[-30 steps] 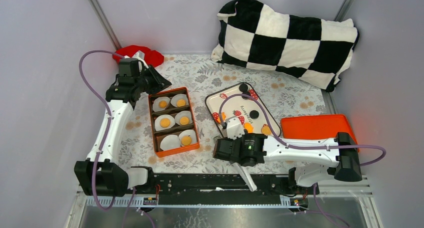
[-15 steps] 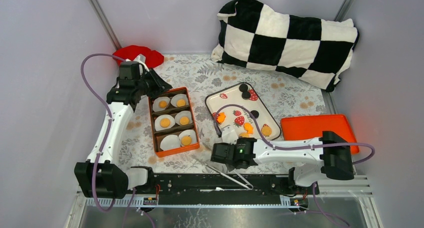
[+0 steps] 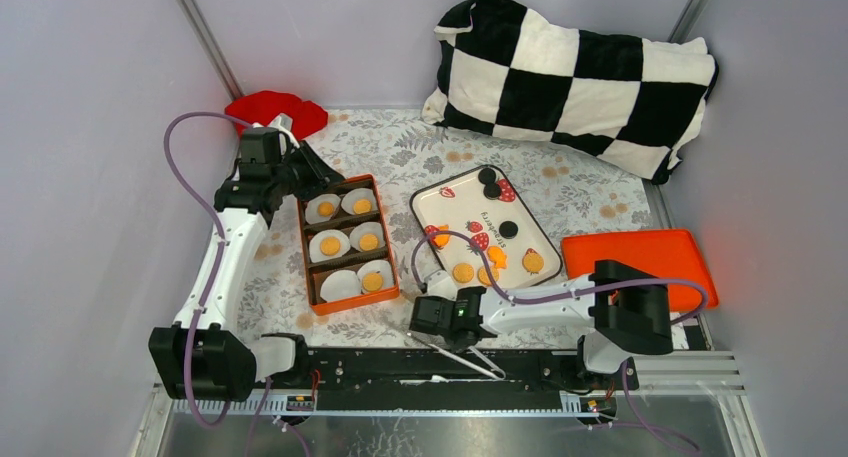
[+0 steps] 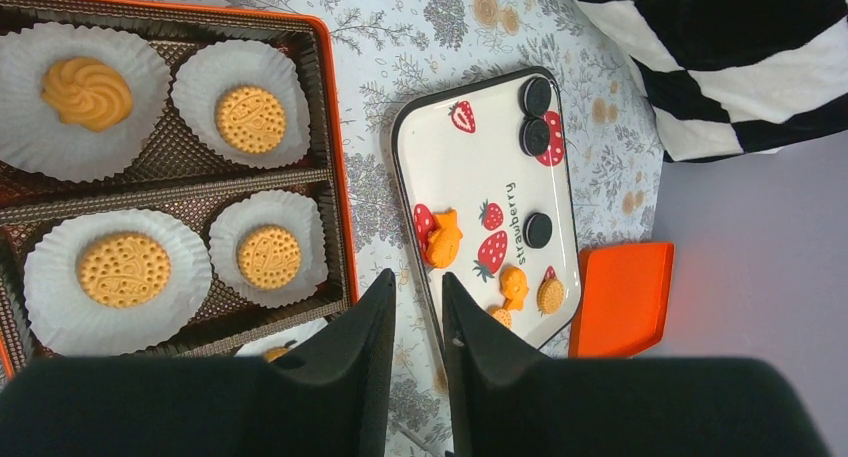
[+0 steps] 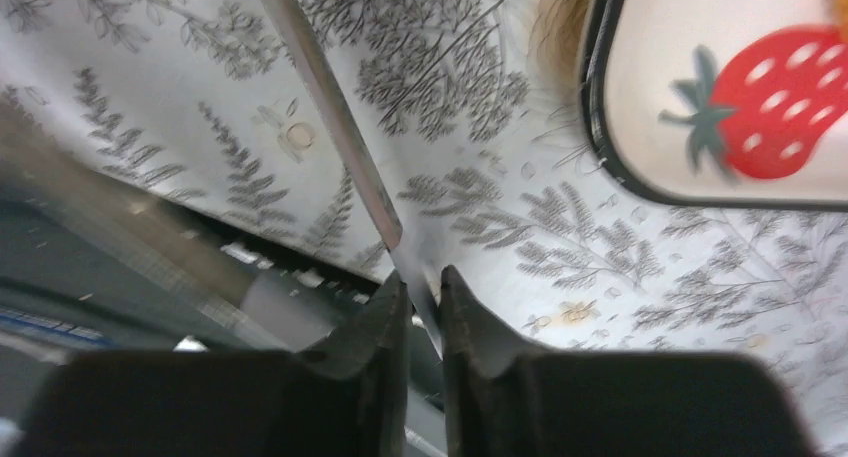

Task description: Pack the cookies

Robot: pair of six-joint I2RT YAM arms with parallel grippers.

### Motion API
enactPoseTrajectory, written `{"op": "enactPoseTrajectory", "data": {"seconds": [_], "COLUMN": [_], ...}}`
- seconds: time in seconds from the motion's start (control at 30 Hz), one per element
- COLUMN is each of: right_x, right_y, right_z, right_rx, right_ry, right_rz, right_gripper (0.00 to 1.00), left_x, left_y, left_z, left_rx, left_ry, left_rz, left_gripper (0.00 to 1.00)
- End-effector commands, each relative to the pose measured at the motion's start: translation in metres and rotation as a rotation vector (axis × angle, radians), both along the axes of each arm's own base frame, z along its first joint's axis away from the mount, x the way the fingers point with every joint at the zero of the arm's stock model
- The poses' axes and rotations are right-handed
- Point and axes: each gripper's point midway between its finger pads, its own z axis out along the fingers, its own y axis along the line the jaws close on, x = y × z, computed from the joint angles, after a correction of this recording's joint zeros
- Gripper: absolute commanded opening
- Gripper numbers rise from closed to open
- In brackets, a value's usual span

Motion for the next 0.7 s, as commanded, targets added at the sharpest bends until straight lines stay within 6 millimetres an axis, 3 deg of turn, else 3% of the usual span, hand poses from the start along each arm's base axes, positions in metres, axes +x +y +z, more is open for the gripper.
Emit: {"op": "enactPoseTrajectory", "data": {"seconds": [0.0, 0.1, 0.27, 0.37, 0.43, 0.57, 0.67], "right_x": [0.003, 0.016, 0.045, 0.061, 0.071, 0.087, 0.088], "right_y": [0.000, -0.004, -0.011, -0.022, -0.039, -0.075, -0.085], "right_z": [-0.010, 0.002, 0.064, 0.091, 0.096, 0.085, 0.077], "right_rx": [-0.037, -0.084, -0.081, -0.090, -0.122, -0.150, -0.129], "right_ry": [-0.021, -0.087, -0.268, -0.322, -0.334, -0.301, -0.269], "right_rz": [-0.002, -0.024, -0.104, -0.167, -0.219, -0.312, -0.312], "right_gripper": [0.02, 0.00, 0.00, 0.00, 0.00, 0.00, 0.00], "left_x": [0.000, 0.000, 0.002, 0.003, 0.004, 0.007, 0.009], "left_y": [-0.004, -0.004, -0.005, -0.005, -0.005, -0.007, -0.009], "left_z": [0.006, 0.009, 0.014, 0.015, 0.015, 0.018, 0.020], "left_rx": [-0.009, -0.010, -0.013, -0.015, -0.017, -0.026, -0.028], "left_ry": [-0.039, -0.048, -0.058, -0.059, -0.059, -0.062, -0.065], "left_rz": [-0.020, -0.022, -0.024, -0.024, -0.027, -0.032, -0.035], "left_gripper": [0.28, 0.28, 0.28, 0.28, 0.27, 0.27, 0.27]}}
